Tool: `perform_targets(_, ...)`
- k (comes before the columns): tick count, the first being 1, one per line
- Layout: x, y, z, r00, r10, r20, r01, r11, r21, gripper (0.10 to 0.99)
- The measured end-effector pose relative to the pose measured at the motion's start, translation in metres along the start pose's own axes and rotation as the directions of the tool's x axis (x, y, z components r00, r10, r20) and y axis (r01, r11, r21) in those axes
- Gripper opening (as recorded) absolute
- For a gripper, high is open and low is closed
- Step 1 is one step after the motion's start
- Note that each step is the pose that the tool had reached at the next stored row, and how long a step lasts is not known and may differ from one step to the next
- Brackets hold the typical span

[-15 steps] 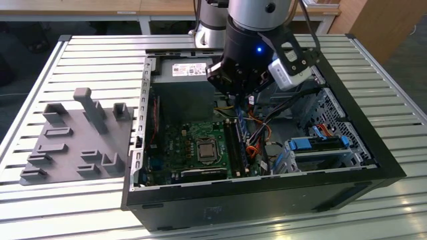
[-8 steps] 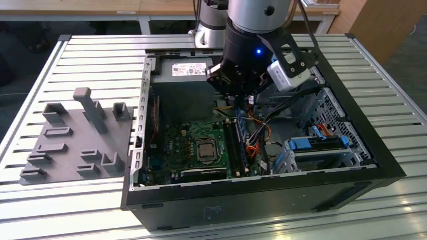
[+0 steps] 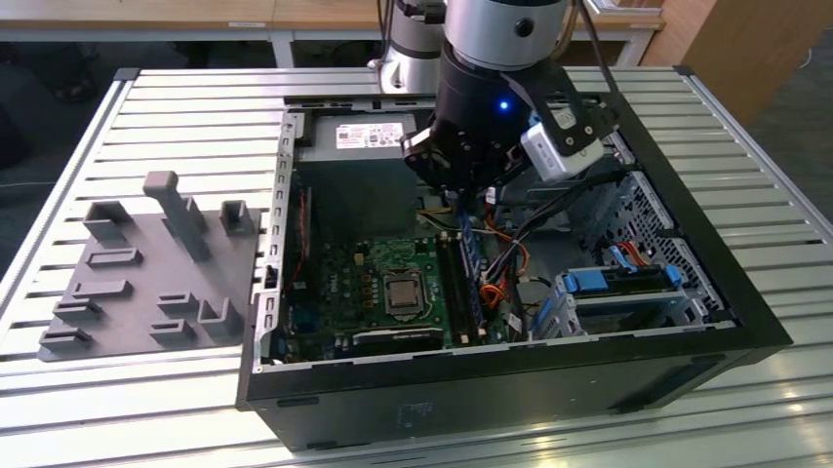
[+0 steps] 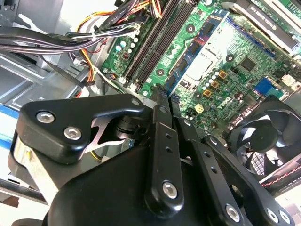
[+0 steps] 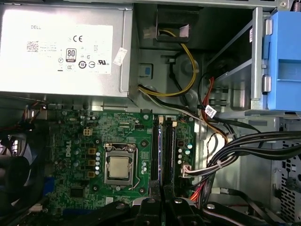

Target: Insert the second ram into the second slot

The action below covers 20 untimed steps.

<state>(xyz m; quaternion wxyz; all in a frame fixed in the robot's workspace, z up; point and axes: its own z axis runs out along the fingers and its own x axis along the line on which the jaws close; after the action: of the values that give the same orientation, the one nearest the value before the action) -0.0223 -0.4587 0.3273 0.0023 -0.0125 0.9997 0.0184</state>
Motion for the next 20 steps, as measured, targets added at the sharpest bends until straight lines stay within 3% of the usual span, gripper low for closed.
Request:
perform_targets(7, 0.0000, -0.0002, 0.0055, 1.0000, 0.000, -0.0035, 0.000, 1.0000, 0.000, 0.137)
perform_targets(8, 0.0000, -0.0003, 0.0082, 1.0000, 0.000, -0.0055, 0.000, 1.0000, 0.000, 0.137)
perform_targets(9, 0.0001, -0.0008, 0.0206, 0.9999, 0.000, -0.0115, 0.000, 1.0000, 0.000, 0.137)
perform_targets(15, 0.0001, -0.0008, 0.0221, 0.9999, 0.001, -0.0158, -0.001, 1.0000, 0.000, 0.137)
perform_targets(16, 0.0002, -0.0013, 0.0343, 0.9985, 0.002, -0.0539, -0.002, 1.0000, -0.001, 0.137)
perform_targets(20, 0.0002, -0.0013, 0.0354, 0.9984, 0.002, -0.0571, -0.002, 1.0000, -0.001, 0.137)
